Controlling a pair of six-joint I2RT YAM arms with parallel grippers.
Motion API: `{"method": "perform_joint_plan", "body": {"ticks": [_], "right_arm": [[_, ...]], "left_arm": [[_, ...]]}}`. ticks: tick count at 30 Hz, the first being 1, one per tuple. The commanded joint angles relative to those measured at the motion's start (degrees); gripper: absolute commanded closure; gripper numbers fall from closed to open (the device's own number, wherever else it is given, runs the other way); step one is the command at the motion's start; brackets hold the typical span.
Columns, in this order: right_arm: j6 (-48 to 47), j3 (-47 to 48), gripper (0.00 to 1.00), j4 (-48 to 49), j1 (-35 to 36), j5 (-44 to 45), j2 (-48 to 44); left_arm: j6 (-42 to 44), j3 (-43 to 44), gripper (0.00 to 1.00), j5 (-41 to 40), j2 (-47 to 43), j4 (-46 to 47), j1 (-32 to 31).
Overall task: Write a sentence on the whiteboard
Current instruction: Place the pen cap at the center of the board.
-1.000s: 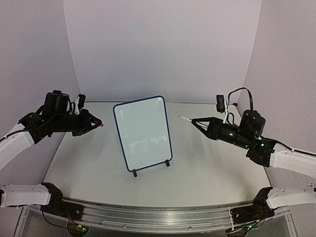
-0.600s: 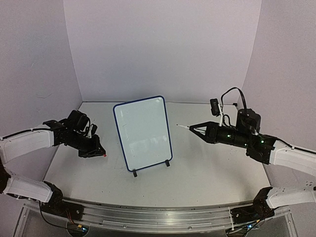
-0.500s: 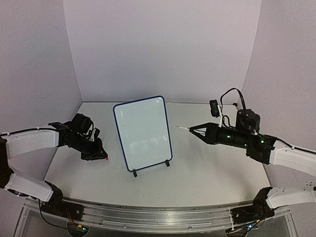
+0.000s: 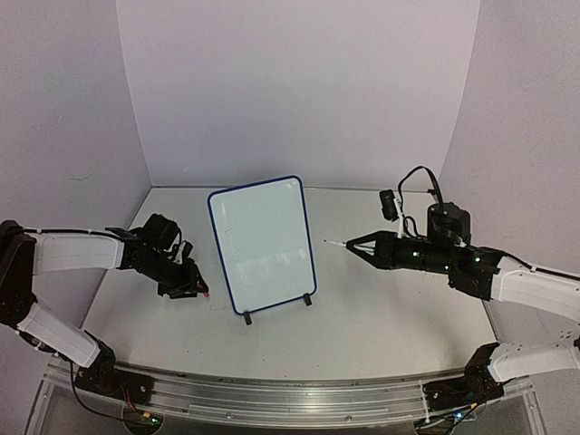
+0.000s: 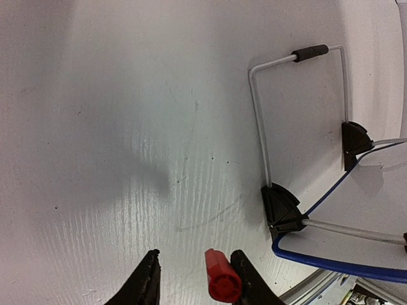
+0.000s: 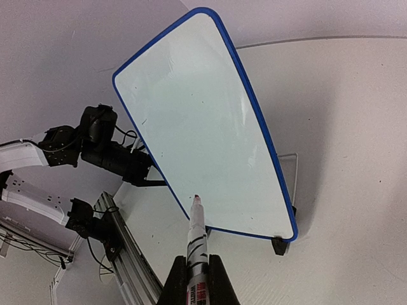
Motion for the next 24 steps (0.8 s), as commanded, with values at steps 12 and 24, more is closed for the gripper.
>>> {"method": "perform_joint_plan", "body": {"ticks": [12, 24], "right_arm": [[-0.2, 2.1, 1.00, 0.3, 0.1, 0.6, 0.5], [-1.5, 1.2, 1.00, -0.4, 0.3, 1.5, -2.1]], "left_arm": [[1.1, -0.1, 0.42, -1.3, 0.4, 2.1, 0.2], [2.0, 1.1, 0.33, -8.0, -7.9, -0.8, 0.2]]}}
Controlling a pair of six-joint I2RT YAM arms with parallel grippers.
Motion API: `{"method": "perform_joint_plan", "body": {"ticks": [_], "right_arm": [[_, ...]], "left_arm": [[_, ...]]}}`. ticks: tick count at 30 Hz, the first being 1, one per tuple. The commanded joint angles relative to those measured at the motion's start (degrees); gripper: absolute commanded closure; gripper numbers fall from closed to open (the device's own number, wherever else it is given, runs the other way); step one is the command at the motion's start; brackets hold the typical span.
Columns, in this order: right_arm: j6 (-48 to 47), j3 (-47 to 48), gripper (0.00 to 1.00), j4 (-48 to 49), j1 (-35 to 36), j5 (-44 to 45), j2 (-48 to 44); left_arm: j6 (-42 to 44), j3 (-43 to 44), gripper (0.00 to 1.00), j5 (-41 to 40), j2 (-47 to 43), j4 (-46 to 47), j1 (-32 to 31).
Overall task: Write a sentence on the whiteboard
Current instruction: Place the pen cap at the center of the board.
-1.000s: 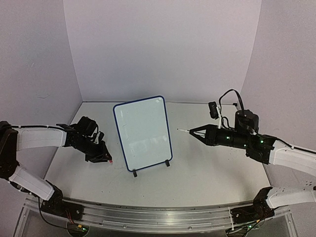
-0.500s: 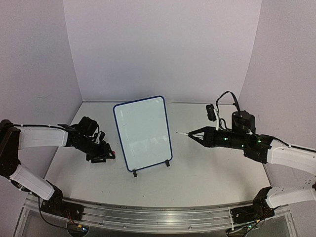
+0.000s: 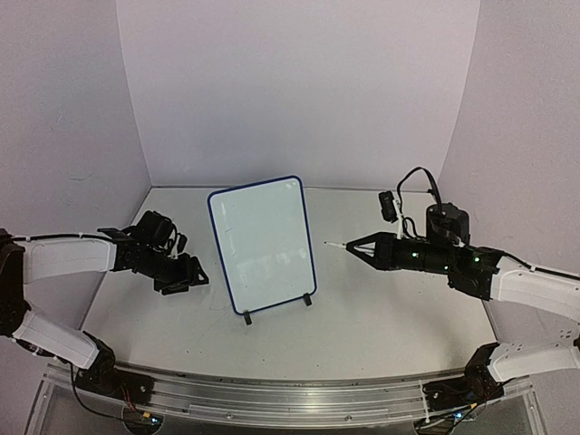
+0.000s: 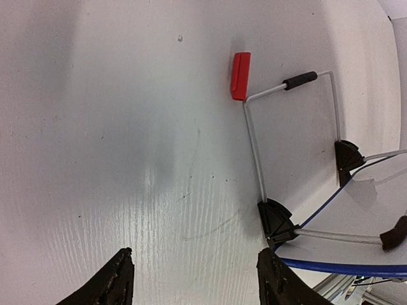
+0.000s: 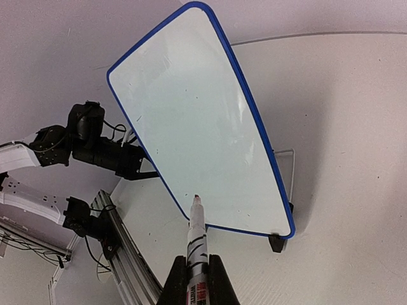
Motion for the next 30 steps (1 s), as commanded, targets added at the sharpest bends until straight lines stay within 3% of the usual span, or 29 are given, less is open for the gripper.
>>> {"method": "perform_joint_plan", "body": {"ticks": [1, 4, 13, 19, 23, 26, 30], "right_arm": [[-1.3, 1.0, 1.00, 0.0, 0.3, 1.5, -2.8], [-1.4, 0.7, 1.00, -0.3, 0.3, 1.3, -3.9], [-2.0, 1.5, 1.00, 0.5, 0.5, -2.6, -5.4], [-2.9, 3.8, 1.00, 0.9, 1.5, -6.4, -4.6], [-3.5, 5.3, 1.00, 1.0, 3.6, -7.2, -3.3], [-4.1, 6.5, 1.00, 1.0, 5.7, -6.8, -1.9], [-5.1, 8.5, 1.00, 1.0, 8.7, -6.2, 0.5]], "left_arm": [[2.3, 2.6, 0.31, -4.3, -5.1, -2.8, 0.3], [4.8, 6.5, 0.26, -4.8, -7.2, -7.3, 0.3], [17.0, 17.6, 0.24, -7.1, -14.4, -15.3, 0.3], [27.4, 24.5, 0.23, 6.7, -12.7, -14.4, 1.8], [32.0, 26.5, 0.23, 18.2, -11.8, -12.9, 6.2], [32.3, 26.1, 0.25, 24.2, -9.9, -10.5, 10.1], [31.2, 25.1, 0.31, 30.0, -7.9, -4.9, 10.5]]}}
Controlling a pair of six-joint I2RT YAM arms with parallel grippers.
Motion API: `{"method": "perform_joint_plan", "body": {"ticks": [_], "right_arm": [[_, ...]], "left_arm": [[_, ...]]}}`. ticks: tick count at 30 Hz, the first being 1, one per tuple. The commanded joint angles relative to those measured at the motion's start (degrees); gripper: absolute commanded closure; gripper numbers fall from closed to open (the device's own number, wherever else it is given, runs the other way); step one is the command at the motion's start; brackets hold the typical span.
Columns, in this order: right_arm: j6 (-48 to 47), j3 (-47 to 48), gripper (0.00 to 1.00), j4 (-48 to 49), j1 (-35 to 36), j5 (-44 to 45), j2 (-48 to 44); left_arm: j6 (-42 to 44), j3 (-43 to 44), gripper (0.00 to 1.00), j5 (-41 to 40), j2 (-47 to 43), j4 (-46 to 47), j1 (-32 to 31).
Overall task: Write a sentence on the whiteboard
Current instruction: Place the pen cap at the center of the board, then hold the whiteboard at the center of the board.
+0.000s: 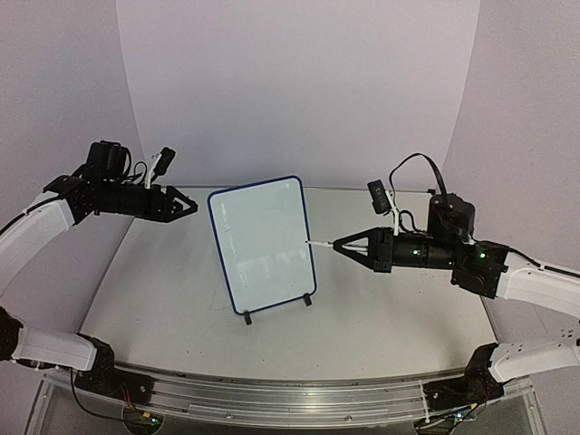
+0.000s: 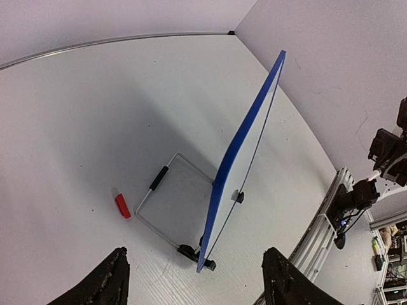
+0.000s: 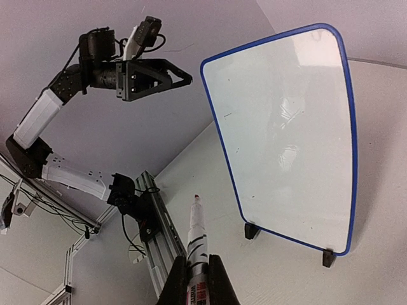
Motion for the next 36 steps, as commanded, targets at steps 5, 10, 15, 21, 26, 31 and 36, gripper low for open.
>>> {"method": "perform_joint_plan", "body": {"ticks": [5, 10, 15, 21, 26, 31, 36], "right_arm": [[-2.8, 5.3, 1.00, 1.5, 4.8, 0.3, 5.2], [-2.1, 5.5, 1.00, 4.6, 5.7, 0.8, 7.1], [-1.2, 5.7, 1.00, 7.4, 6.0, 0.4, 8.9], [-0.8, 5.9, 1.00, 9.4, 6.1, -0.3, 11.0], [-0.9, 6.7, 1.00, 9.8, 6.2, -1.1, 12.5], [-1.3, 7.5, 1.00, 10.3, 6.2, -1.2, 14.0], [-1.0, 8.5, 1.00, 14.0, 6.2, -0.6, 16.4]], "left_arm": [[1.9, -0.2, 0.37, 12.2, 2.8, 11.3, 0.4], [3.0, -1.2, 0.43, 11.1, 5.5, 13.5, 0.4], [4.8, -0.6, 0.50, 12.4, 8.7, 13.8, 0.4], [5.8, 1.8, 0.50, 11.9, 11.7, 13.3, 0.4], [7.4, 1.5, 0.52, 11.1, 12.8, 12.4, 0.3], [8.2, -0.7, 0.57, 12.4, 12.4, 13.3, 0.3], [9.1, -0.6, 0.64, 12.6, 12.8, 12.7, 0.3]]}}
